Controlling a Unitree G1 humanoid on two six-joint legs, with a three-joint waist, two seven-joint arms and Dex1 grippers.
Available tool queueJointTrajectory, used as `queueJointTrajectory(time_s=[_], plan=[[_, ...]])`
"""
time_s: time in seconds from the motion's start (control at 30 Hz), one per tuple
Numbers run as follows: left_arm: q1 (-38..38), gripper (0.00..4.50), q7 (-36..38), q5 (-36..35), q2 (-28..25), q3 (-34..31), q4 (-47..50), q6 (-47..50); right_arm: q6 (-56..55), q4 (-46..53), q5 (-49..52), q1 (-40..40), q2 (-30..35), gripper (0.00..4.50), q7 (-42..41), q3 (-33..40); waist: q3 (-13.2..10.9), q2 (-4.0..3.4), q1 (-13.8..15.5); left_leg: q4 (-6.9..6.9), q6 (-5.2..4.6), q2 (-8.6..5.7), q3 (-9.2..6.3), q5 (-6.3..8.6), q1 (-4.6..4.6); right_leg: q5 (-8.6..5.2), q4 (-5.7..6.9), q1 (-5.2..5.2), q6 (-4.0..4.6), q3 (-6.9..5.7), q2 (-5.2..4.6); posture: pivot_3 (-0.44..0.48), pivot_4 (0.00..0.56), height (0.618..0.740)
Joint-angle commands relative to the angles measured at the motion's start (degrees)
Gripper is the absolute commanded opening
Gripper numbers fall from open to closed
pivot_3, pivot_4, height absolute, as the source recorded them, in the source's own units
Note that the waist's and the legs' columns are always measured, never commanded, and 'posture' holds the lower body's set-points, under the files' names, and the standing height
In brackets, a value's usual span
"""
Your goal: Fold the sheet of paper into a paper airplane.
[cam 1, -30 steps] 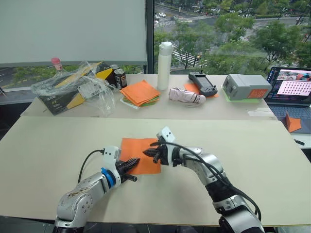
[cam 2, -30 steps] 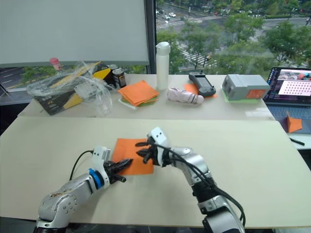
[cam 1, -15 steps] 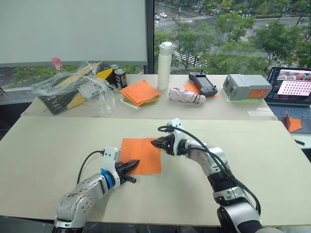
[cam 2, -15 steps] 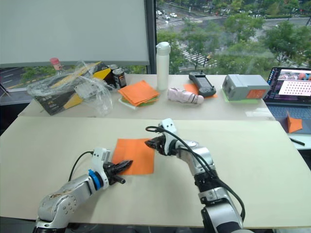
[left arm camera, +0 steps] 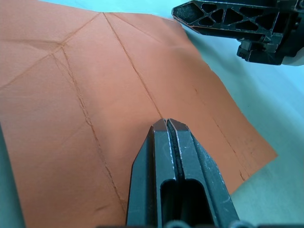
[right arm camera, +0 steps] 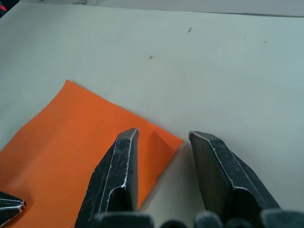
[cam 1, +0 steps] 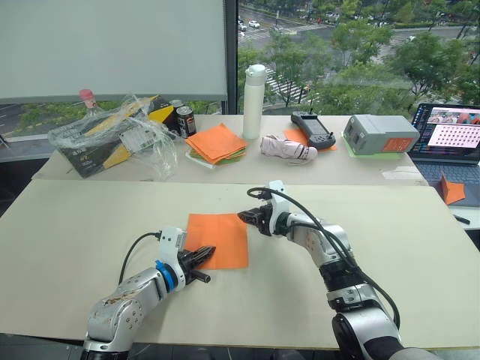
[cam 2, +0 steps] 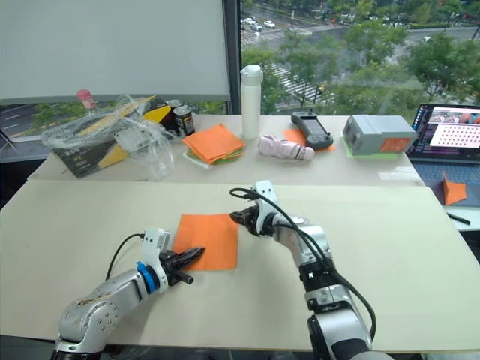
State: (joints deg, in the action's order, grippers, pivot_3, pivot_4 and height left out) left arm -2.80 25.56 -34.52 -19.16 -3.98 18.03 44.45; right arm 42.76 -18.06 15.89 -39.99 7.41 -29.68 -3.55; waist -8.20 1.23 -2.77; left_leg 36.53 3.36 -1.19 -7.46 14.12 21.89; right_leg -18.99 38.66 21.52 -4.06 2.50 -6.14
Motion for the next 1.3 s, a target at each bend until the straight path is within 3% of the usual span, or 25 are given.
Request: queueJointTrajectory(time_s=[0.03, 0.83, 1.03, 1.3], plan=[[0.23, 0.0, -0.24, 0.04, -0.11, -0.16, 0.28, 0.22, 0.1, 1.52, 0.79, -1.13, -0.01, 1.9, -0.79, 0.32, 0.0, 0.0, -0.01, 0.0, 0.0, 0.0, 0.0, 0.0, 0.0, 0.0, 0.0, 0.0, 0.0, 0.0, 0.0, 0.0, 0.15, 0.74], [0.21, 0.0, -0.38, 0.02, -0.47, -0.46, 0.42, 0.37, 2.96, 5.9, 2.85, 0.15, -1.73, 1.9, -2.81, -0.97, 0.0, 0.0, -0.13, 0.02, 0.0, 0.0, -0.01, 0.0, 0.0, 0.0, 0.04, 0.0, 0.0, 0.0, 0.0, 0.0, 0.15, 0.74], [0.49, 0.0, -0.47, -0.04, -0.47, -0.54, 0.7, 0.39, 1.02, 6.02, 1.56, 0.13, -0.96, 0.04, -2.83, -2.1, 0.0, 0.0, -0.12, 0.03, 0.0, 0.0, -0.01, 0.0, 0.0, 0.0, 0.04, 0.01, 0.0, 0.0, 0.0, 0.0, 0.15, 0.74], [0.5, 0.0, -0.46, -0.12, -0.37, -0.52, 0.63, 0.39, -3.48, 7.34, -1.91, 0.82, 0.87, 0.04, -3.25, -5.38, 0.0, 0.0, -0.1, 0.03, 0.0, 0.0, -0.01, 0.0, 0.0, 0.0, 0.04, 0.01, 0.0, 0.0, 0.0, 0.0, 0.15, 0.74]])
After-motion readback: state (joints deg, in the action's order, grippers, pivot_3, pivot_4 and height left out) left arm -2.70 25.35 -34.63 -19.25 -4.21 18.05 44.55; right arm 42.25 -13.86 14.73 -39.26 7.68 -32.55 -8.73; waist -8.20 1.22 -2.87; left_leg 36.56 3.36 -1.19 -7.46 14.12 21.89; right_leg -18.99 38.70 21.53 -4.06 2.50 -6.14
